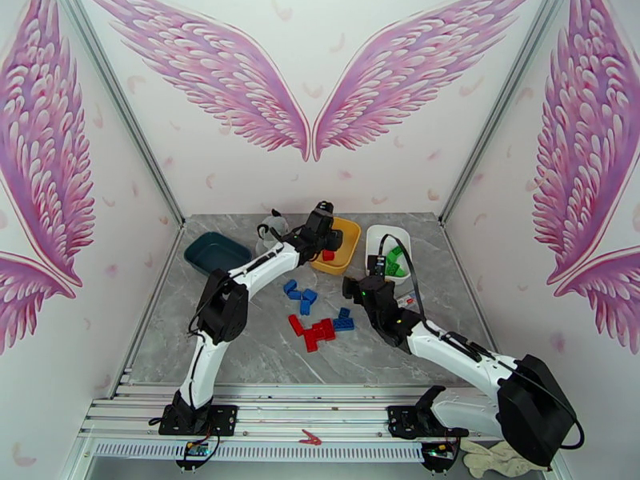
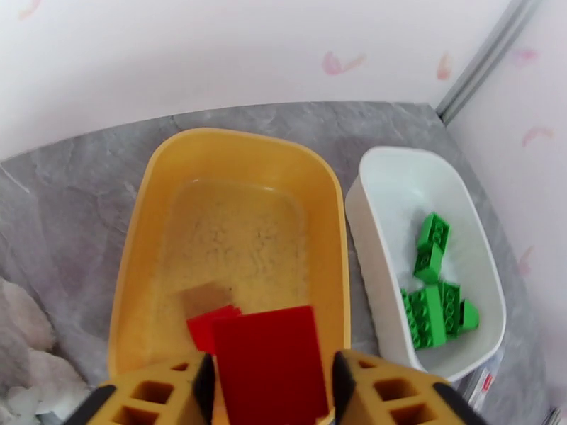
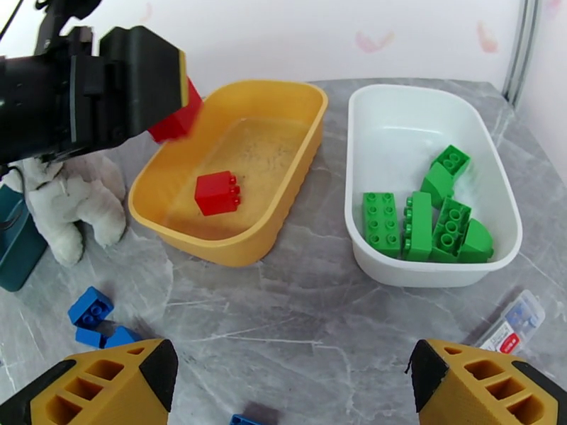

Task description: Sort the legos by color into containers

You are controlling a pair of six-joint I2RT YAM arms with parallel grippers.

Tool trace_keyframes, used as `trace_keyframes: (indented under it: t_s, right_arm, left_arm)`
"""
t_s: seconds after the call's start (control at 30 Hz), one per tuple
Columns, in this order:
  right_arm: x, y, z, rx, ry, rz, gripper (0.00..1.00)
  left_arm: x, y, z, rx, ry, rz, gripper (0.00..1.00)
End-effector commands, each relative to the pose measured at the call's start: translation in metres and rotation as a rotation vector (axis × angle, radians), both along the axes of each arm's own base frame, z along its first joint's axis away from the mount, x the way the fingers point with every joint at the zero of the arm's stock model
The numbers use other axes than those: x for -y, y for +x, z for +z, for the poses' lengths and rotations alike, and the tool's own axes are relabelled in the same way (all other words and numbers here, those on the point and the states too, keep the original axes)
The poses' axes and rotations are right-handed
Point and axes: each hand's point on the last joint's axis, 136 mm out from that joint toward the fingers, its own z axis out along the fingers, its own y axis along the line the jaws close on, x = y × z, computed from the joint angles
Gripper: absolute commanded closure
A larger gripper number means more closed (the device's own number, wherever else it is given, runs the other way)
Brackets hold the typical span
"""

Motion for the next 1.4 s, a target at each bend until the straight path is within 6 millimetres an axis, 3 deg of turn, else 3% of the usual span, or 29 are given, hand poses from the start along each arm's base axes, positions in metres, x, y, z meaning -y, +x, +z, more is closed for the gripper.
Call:
trace_keyframes:
  t_s: [0.0, 0.2, 0.33, 0.43, 0.6, 0.73, 0.83, 1.07, 1.37]
  right_arm:
    - [-0.001, 0.002, -0.001, 0.003, 0.028, 0.011, 0.05]
    - [-0.013, 0.004, -0.006, -0.016, 0.037, 0.065, 0.05]
    - [-0.027, 0.007, -0.01, -0.033, 0.051, 0.126, 0.1]
    - [-0.045, 0.007, -0.018, -0.061, 0.083, 0.202, 0.15]
    - [-0.084, -0.003, -0.032, -0.115, 0.099, 0.34, 0.28]
    - [-0.114, -0.022, -0.04, -0.162, 0.051, 0.428, 0.32]
    - [-0.136, -0.038, -0.04, -0.182, 0.057, 0.494, 0.32]
    - [-0.188, -0.066, -0.045, -0.283, -0.019, 0.612, 0.27]
    - [-0.209, -0.074, -0.078, -0.418, -0.128, 0.617, 0.35]
  left_arm:
    - [0.0, 0.001, 0.005, -0.008, 0.008, -0.016, 0.3]
    - [-0.01, -0.023, 0.032, 0.065, -0.023, -0.011, 0.25]
    - [-0.032, -0.059, 0.046, 0.129, -0.035, 0.016, 0.25]
    - [-0.06, -0.092, 0.041, 0.143, -0.032, 0.055, 0.25]
    - [-0.121, -0.15, 0.003, 0.104, -0.044, 0.15, 0.25]
    - [-0.174, -0.189, -0.024, 0.078, -0.074, 0.272, 0.19]
    - [-0.203, -0.213, -0.042, 0.055, -0.111, 0.336, 0.13]
    - [-0.259, -0.254, -0.065, 0.035, -0.142, 0.461, 0.03]
    - [-0.289, -0.275, -0.086, -0.035, -0.279, 0.481, 0.01]
